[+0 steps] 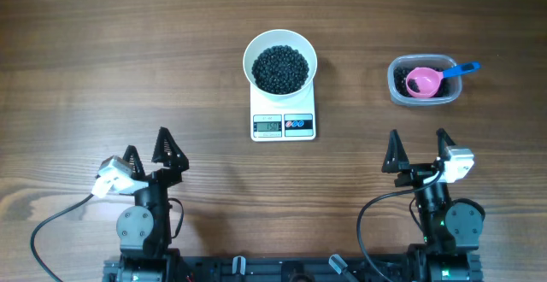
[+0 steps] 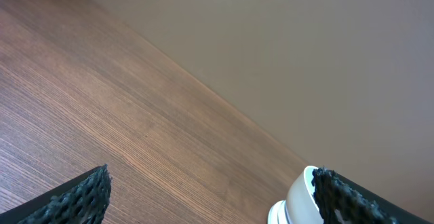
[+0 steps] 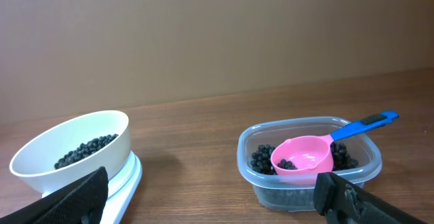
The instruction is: Scoop item into bowl and weigh 150g on scale
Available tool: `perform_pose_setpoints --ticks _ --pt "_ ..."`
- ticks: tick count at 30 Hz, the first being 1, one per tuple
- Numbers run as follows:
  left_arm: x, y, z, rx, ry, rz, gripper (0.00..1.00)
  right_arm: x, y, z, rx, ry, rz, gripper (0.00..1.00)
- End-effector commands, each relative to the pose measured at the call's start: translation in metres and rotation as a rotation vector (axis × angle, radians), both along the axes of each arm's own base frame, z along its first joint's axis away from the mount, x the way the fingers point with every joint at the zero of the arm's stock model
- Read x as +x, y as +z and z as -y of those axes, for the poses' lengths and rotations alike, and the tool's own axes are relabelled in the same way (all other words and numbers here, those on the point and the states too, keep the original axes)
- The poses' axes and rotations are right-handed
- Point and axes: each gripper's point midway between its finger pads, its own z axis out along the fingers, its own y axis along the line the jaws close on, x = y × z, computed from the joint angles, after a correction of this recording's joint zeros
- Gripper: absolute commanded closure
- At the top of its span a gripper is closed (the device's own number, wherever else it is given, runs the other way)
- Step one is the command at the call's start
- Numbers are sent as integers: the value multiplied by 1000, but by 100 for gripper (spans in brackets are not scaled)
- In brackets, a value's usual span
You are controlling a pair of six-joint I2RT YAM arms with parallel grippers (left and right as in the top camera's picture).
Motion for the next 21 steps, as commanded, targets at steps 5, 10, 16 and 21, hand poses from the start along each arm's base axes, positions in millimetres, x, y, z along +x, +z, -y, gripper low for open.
perform_pose_setpoints --ticks 5,10,16,21 --pt "-1 1 -4 -9 22 8 0 0 3 2 7 -12 11 0" --pt "-1 1 -4 -9 22 8 0 0 3 2 7 -12 11 0" --pt "-1 1 -4 -9 22 8 0 0 3 2 7 -12 11 0" --pt "-1 0 -5 20 29 2 0 0 3 2 7 -12 11 0"
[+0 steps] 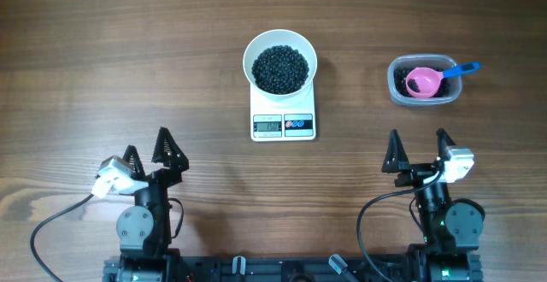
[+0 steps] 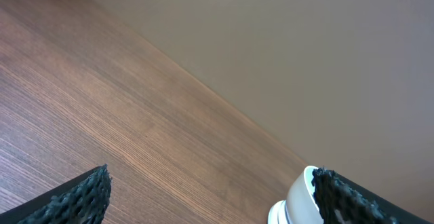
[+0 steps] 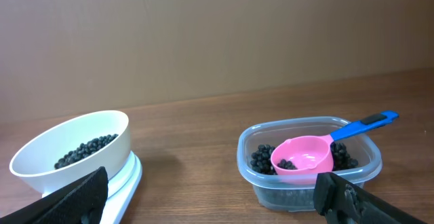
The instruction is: Scoop item into bowl and weigh 150g on scale
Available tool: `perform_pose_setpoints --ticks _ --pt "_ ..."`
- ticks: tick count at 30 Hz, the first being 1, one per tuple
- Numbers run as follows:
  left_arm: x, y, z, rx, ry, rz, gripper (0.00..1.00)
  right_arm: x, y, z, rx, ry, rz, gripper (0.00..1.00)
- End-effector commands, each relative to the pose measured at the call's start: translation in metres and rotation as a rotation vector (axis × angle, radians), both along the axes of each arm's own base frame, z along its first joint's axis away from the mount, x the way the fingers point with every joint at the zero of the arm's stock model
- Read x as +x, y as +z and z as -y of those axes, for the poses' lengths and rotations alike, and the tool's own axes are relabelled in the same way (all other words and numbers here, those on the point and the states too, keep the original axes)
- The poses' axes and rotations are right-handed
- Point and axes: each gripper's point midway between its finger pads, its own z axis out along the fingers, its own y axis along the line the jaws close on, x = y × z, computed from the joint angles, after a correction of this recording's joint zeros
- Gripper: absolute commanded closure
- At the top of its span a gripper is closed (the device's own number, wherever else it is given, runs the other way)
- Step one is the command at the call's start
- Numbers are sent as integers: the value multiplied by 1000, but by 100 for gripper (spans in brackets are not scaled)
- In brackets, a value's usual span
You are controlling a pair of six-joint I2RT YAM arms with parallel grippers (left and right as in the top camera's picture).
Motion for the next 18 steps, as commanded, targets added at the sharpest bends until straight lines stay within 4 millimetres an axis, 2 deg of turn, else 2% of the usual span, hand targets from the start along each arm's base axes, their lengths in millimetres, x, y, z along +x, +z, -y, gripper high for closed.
perform_pose_setpoints --ticks 1,18 --pt "-1 0 -5 29 27 -2 0 0 3 2 7 -11 11 0" --pt "-1 -1 -5 62 25 -15 0 0 3 2 7 -11 11 0"
